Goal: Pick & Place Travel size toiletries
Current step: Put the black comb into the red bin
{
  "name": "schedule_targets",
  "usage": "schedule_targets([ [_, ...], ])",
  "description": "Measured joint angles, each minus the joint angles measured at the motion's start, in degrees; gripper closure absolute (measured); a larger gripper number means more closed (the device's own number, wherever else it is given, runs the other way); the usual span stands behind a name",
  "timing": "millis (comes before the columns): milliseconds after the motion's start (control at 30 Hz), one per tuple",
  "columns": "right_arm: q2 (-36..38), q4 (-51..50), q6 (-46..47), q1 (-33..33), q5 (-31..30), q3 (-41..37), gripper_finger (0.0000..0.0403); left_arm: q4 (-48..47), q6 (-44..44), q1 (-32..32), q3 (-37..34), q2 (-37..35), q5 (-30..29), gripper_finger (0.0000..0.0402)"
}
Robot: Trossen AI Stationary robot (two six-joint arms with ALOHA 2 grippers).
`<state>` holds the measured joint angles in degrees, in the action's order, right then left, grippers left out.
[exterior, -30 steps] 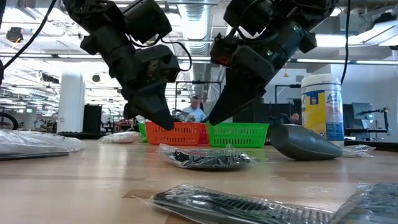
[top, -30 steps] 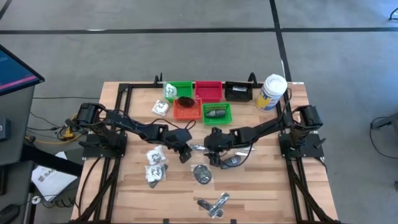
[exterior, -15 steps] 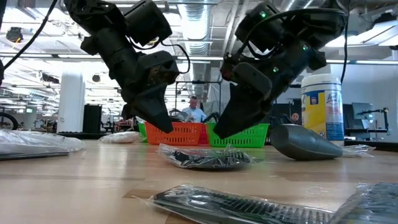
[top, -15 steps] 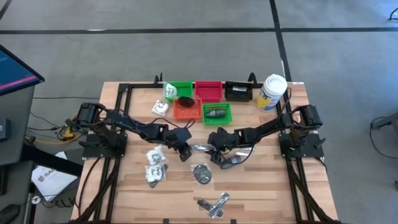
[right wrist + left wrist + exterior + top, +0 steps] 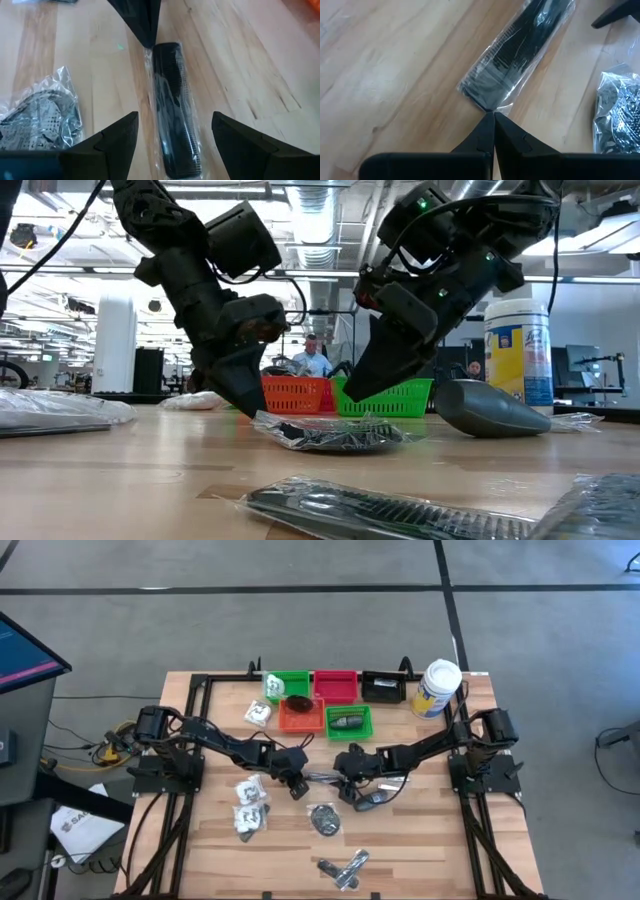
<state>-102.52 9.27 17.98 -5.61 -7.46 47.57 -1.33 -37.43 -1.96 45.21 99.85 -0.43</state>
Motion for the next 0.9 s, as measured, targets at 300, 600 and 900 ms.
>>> schedule_targets([
  [300, 0.0, -1.6, 0.0, 0.1, -0.1, 0.0, 0.0158, 0.0, 0.0, 0.1, 0.0, 0.0, 0.7, 0.0402],
  [600, 0.0, -1.6, 0.0, 0.1, -0.1, 0.0, 0.0158, 1.0, 2.6, 0.4, 0.0, -4.0, -0.6, 0.0401],
  [900, 0.0, -1.4, 0.0, 0.1, -0.1, 0.0, 0.0158, 2.0, 2.5, 0.4, 0.0, -2.7, 0.9, 0.0401],
])
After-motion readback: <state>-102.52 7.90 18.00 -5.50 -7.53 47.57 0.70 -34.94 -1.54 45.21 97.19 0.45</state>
